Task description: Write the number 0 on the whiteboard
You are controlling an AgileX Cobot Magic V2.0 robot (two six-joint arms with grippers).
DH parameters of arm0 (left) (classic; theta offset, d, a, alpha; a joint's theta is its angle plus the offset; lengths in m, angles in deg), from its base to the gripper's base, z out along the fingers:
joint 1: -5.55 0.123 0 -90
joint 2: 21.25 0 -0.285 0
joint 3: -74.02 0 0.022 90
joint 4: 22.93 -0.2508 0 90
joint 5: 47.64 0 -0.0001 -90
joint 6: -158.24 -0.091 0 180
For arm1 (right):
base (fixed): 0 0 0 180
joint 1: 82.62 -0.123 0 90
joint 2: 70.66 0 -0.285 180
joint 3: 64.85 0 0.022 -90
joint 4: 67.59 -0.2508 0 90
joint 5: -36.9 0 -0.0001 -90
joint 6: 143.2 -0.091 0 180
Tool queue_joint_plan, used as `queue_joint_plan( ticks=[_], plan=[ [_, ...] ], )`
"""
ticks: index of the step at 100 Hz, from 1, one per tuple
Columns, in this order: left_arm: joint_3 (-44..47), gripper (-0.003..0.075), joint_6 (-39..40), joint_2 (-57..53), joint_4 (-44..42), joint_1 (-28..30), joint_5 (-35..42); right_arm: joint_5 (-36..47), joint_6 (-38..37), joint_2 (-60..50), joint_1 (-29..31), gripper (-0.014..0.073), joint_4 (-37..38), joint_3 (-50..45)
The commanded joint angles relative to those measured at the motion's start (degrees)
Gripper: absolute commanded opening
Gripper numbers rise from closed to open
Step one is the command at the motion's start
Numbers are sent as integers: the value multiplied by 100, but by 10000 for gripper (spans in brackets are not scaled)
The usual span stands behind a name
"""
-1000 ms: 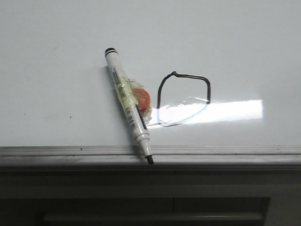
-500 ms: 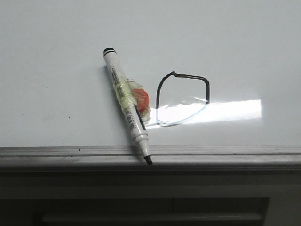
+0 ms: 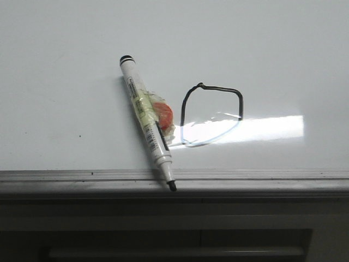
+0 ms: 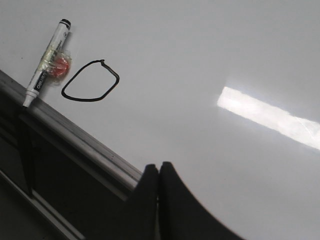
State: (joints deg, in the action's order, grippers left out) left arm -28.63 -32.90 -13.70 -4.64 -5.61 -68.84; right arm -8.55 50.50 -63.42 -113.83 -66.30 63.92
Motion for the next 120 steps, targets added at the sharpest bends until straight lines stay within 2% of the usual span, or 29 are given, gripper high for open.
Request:
queue_joint_plan(
  ticks=[1, 12, 17, 21, 26, 36, 51, 60, 63, 67, 89, 120],
  plan=[
    [161, -20, 67, -95, 101, 10, 137, 413, 16, 103, 36, -59, 48, 122],
    [161, -20, 67, -95, 101, 10, 137, 486, 16, 103, 36, -59, 104, 66],
    [161, -20, 67, -95, 101, 10, 137, 637, 16, 103, 36, -59, 375, -81],
    [161, -20, 67, -95, 101, 10, 137, 1003, -60, 103, 36, -59, 545, -236],
    [161, -20, 67, -95, 101, 10, 137, 1579, -514, 103, 116, -59, 773, -505],
    [161, -20, 67, -95, 101, 10, 137, 2817, -1239, 103, 533, -59, 1073, -1187],
    [161, -20, 67, -95, 101, 10, 137, 3737, -1327, 103, 1293, -59, 852, -2199],
    [161, -20, 67, -95, 101, 10, 137, 4113, -1327, 92, 1488, -59, 813, -2658],
    [161, -20, 67, -95, 101, 10, 137, 4146, -1327, 92, 1501, -60, 813, -2768],
    [161, -20, 67, -95, 101, 10, 137, 3656, -1327, 71, 1501, -60, 813, -2721],
    [161, -20, 67, -95, 101, 10, 148, 2811, -1327, -115, 1501, -60, 808, -2740],
    [161, -20, 67, -95, 101, 10, 140, 2866, -1327, -115, 1501, -59, 808, -2740]
  ],
)
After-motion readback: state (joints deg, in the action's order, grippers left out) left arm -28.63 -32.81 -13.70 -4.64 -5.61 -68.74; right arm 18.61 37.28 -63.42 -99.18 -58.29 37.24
